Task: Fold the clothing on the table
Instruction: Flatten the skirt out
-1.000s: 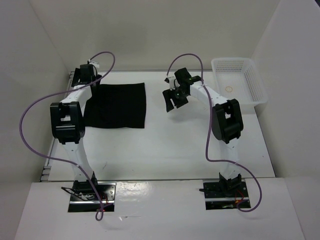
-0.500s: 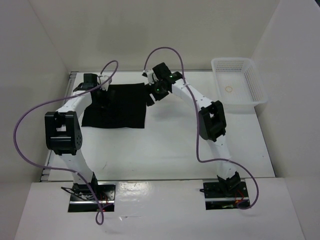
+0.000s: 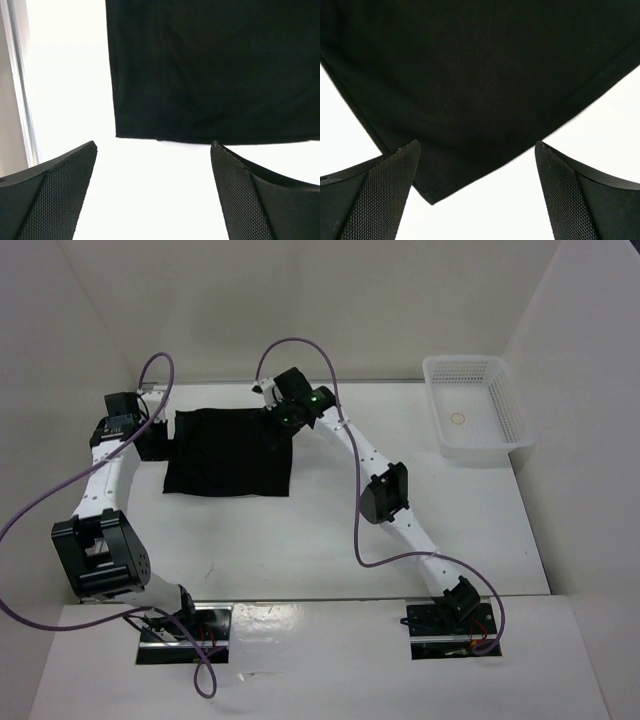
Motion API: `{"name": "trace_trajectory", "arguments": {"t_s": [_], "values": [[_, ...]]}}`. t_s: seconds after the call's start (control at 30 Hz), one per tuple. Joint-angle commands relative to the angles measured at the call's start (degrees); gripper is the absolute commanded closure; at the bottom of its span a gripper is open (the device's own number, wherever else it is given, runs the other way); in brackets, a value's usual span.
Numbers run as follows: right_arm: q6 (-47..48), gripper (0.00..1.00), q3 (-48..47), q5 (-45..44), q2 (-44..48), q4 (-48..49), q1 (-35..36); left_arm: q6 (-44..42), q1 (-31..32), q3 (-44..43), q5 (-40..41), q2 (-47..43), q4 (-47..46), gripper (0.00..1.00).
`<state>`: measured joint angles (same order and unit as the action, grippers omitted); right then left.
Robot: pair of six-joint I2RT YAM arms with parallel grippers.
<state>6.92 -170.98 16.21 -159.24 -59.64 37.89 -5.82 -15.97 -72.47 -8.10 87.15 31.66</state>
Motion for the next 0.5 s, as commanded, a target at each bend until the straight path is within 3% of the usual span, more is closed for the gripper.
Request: {"name": "trace_trajectory", "arguments": {"t_s": [0.0, 0.47], "values": [[0.1, 0.0, -4.0, -1.9, -2.3, -2.2, 2.7, 1.5, 0.1, 0.3, -2.1, -3.7, 2.2, 0.0], [2.4, 0.0, -6.5, -9.5, -9.6, -1.4, 6.5, 3.2, 0.1, 1.6, -2.4, -7.7, 6.0, 0.0]]}}
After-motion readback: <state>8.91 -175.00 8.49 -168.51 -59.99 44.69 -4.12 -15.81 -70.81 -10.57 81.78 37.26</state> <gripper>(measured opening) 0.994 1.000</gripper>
